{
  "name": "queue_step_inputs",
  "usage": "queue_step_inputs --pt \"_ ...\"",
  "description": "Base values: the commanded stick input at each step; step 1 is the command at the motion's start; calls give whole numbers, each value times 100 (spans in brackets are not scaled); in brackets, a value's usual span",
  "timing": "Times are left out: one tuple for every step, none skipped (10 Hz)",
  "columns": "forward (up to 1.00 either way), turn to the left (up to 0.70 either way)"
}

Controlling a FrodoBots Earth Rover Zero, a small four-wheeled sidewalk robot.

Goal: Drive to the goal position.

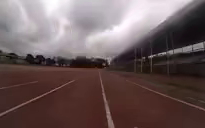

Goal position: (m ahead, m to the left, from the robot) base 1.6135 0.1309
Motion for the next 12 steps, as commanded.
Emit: queue_step_inputs --pt "70 0" --pt "70 0" --pt "70 0" --pt "70 0" --pt "70 0" --pt "70 0" --pt "70 0" --pt "70 0" --pt "70 0" --pt "70 0" --pt "70 0" --pt "70 0"
